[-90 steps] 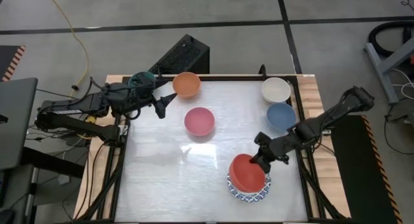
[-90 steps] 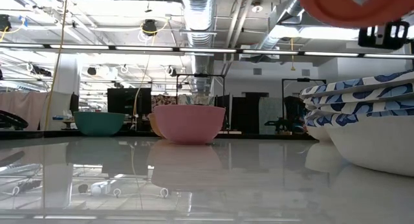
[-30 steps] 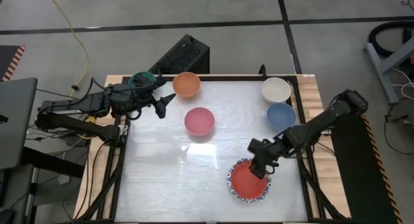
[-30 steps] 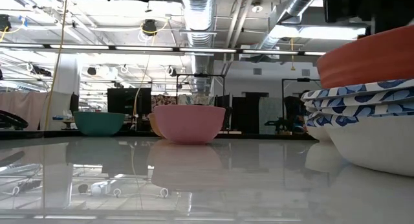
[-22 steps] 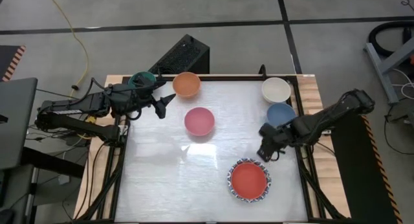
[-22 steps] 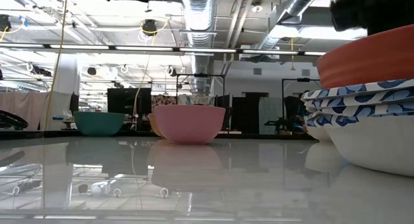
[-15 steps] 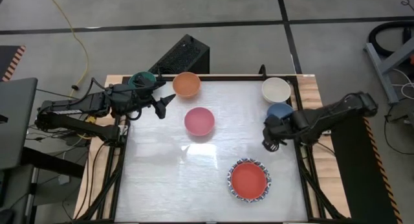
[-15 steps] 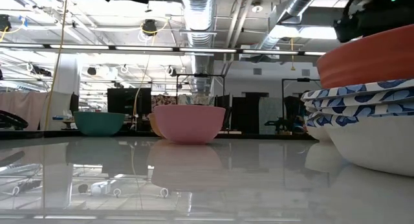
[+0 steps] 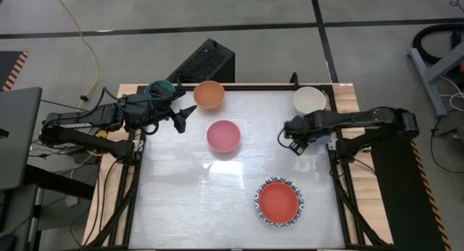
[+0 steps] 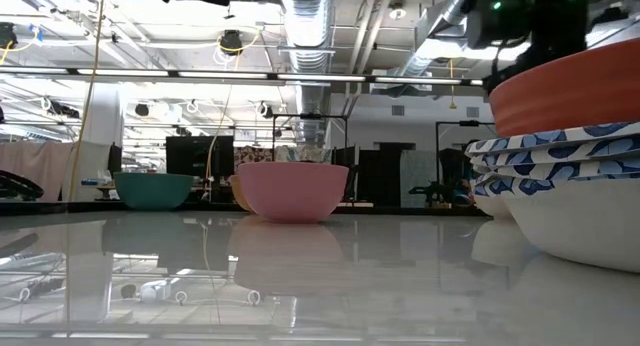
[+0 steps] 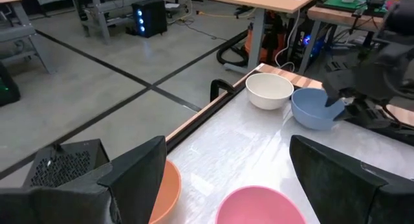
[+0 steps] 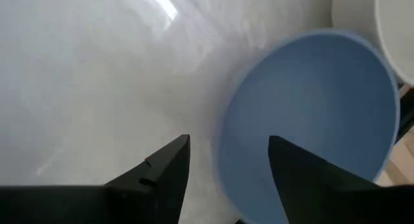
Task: Nest bowls inside each other
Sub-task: Stack the blue bowl on top of the red bowl
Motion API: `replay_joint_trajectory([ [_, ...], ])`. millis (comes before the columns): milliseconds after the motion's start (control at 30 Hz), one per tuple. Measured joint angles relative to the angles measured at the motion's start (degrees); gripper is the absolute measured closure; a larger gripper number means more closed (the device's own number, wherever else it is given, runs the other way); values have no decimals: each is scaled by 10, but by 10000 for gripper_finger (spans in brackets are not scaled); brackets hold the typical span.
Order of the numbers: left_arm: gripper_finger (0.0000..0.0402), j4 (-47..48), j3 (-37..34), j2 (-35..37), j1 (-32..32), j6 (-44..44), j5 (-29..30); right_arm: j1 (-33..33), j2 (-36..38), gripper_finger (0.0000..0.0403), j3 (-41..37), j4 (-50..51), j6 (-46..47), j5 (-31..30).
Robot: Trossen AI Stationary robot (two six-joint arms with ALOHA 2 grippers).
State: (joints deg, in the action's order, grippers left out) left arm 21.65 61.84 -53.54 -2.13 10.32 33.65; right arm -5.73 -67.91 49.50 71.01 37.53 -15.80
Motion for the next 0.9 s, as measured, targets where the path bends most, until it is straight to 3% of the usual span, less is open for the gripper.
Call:
replay_joint_trajectory([
  [333, 84, 23, 0, 0, 0, 7, 0, -56, -8, 163, -3, -28, -29, 4],
  [600, 84, 25, 0, 0, 0, 7, 0, -64, -8, 163, -9, -61, -30, -10],
  [800, 84, 25, 0, 0, 0, 7, 0, -64, -8, 164, -56, -82, 11, -14],
  [900, 84, 25, 0, 0, 0, 6, 0, -64, -8, 183, -68, -82, 31, -14],
])
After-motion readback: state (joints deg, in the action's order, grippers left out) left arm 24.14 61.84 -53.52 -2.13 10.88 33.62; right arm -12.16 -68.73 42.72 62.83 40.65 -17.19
